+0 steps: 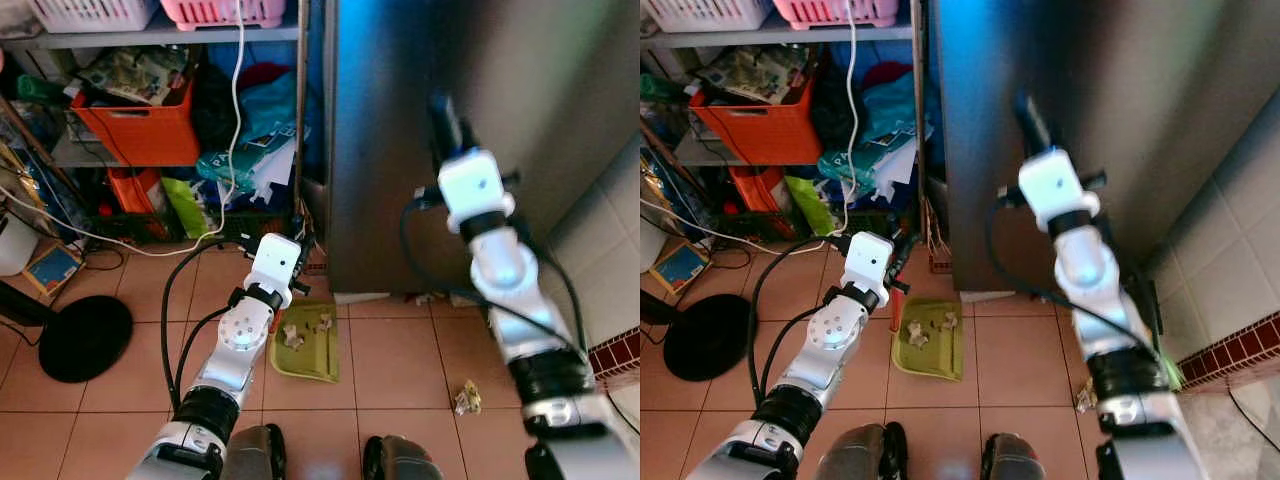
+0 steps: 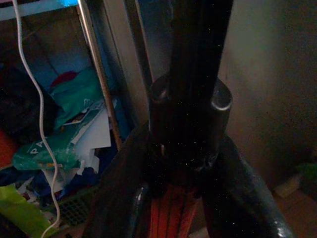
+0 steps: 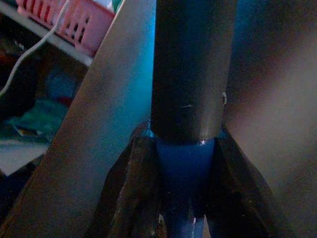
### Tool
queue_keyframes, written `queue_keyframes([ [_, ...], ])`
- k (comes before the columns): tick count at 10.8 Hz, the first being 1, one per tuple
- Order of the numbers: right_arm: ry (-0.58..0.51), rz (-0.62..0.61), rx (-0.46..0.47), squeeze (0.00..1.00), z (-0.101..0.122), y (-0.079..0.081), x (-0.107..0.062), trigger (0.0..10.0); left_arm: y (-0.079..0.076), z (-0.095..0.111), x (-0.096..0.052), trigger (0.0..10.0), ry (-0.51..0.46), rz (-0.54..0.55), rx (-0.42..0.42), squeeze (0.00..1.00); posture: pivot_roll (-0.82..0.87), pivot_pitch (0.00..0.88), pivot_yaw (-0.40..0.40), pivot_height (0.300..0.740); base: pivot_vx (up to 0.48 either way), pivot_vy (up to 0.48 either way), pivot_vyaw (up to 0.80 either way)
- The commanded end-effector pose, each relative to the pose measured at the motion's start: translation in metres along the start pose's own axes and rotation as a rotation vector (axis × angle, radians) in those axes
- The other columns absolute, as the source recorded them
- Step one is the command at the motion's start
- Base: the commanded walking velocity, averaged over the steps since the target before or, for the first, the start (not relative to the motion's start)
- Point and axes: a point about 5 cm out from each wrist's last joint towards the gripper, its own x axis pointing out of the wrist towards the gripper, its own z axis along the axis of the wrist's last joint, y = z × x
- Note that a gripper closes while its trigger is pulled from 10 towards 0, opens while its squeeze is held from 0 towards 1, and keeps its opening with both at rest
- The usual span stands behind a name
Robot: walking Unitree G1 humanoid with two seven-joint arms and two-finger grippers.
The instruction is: Sweep floor
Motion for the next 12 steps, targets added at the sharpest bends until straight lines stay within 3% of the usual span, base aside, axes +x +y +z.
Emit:
queue_keyframes([
  [1,0.035,-0.018,-0.019,0.0,-0.004,0.0,-0.003,10.0,-0.013,-0.023,-0.011,10.0,0.123,-0.076,-0.031,0.0,-0.06,0.07,0.025,0.74,0.0,0.0,0.0],
  [5,0.24,-0.008,0.009,0.0,-0.031,0.019,-0.017,10.0,-0.014,-0.021,-0.01,10.0,0.122,-0.09,-0.046,0.0,-0.06,0.062,0.025,0.74,0.0,0.0,0.0],
  [8,0.43,-0.043,0.189,0.0,-0.05,0.035,-0.029,10.0,-0.014,-0.023,-0.013,10.0,0.134,-0.087,-0.023,0.0,-0.05,0.046,0.017,0.74,0.0,0.0,0.0],
  [9,0.433,-0.073,0.319,0.0,-0.048,0.039,-0.027,10.0,-0.014,-0.023,-0.012,10.0,0.133,-0.083,-0.023,0.0,-0.05,0.043,0.014,0.74,0.0,0.0,0.0],
  [12,0.376,-0.163,0.59,0.0,-0.034,0.038,-0.015,10.0,-0.01,-0.02,-0.008,10.0,0.13,-0.044,-0.009,0.0,-0.06,0.026,0.017,0.74,0.0,0.0,0.0],
])
